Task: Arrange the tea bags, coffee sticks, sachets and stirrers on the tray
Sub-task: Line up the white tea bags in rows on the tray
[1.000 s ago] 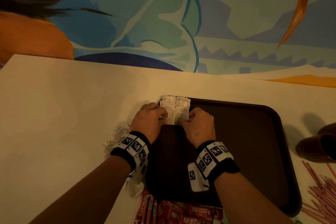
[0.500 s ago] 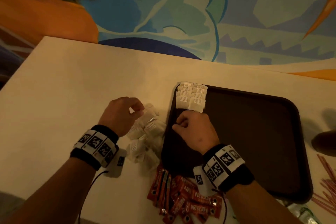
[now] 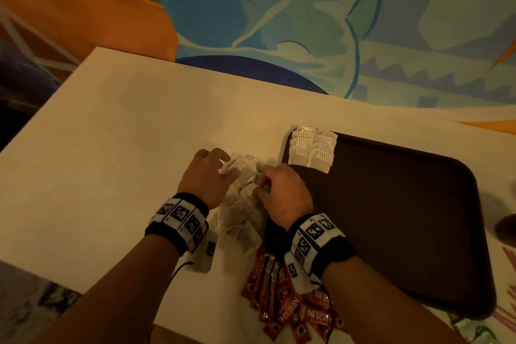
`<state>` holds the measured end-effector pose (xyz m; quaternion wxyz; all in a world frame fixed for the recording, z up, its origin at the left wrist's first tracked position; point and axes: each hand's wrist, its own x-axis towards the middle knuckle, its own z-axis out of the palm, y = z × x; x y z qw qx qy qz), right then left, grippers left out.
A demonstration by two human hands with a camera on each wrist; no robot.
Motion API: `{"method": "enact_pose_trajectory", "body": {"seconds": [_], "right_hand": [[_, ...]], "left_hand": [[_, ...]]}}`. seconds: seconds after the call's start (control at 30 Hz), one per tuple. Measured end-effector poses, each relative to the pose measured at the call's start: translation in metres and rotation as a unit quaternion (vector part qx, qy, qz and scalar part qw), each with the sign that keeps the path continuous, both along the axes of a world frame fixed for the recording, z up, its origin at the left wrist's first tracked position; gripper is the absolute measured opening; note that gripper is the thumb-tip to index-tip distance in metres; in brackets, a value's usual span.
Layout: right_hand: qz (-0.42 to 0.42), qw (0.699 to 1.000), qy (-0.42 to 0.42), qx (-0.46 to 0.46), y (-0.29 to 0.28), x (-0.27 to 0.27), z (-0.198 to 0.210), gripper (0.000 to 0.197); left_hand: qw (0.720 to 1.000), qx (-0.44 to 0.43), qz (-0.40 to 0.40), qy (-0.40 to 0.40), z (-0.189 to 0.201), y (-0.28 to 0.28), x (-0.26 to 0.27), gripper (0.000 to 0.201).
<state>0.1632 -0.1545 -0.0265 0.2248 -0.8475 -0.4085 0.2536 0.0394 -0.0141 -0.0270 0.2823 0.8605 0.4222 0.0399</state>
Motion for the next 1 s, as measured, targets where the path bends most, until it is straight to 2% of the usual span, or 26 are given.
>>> {"method": "enact_pose_trajectory", "body": {"seconds": [0.07, 0.17, 0.4, 0.5, 0.6, 0.73, 0.83, 1.0], "right_hand": [[-0.004, 0.999, 0.026, 0.021, -0.002, 0.001, 0.001, 0.005], [-0.029, 0.992, 0.1, 0.069, -0.01, 0.004, 0.001, 0.02], [-0.12, 0.958, 0.175, 0.191, -0.05, 0.035, 0.012, 0.014], [-0.157, 0.957, 0.167, 0.175, -0.076, 0.057, 0.013, 0.01], [-0.179, 0.966, 0.142, 0.122, -0.093, 0.076, 0.006, 0.008], [-0.206, 0.971, 0.105, 0.062, -0.094, 0.094, -0.012, 0.008], [-0.234, 0.967, 0.085, 0.043, -0.088, 0.104, -0.018, 0.006], [-0.282, 0.948, 0.121, 0.083, -0.072, 0.11, -0.025, 0.009]], "left_hand": [[1.0, -0.008, -0.002, -0.001, 0.001, -0.001, 0.004, 0.022], [1.0, -0.006, -0.013, -0.024, 0.006, -0.003, 0.007, 0.011], [0.994, -0.021, -0.081, -0.065, 0.05, -0.019, 0.006, 0.009], [0.983, -0.053, -0.168, -0.048, 0.06, -0.031, 0.022, 0.003], [0.974, -0.096, -0.205, -0.026, 0.045, -0.047, 0.048, 0.002], [0.974, -0.109, -0.198, 0.018, 0.015, -0.058, 0.085, 0.004], [0.982, -0.091, -0.165, 0.004, 0.001, -0.053, 0.105, 0.002], [0.989, -0.072, -0.128, -0.015, -0.008, -0.044, 0.124, 0.006]]}}
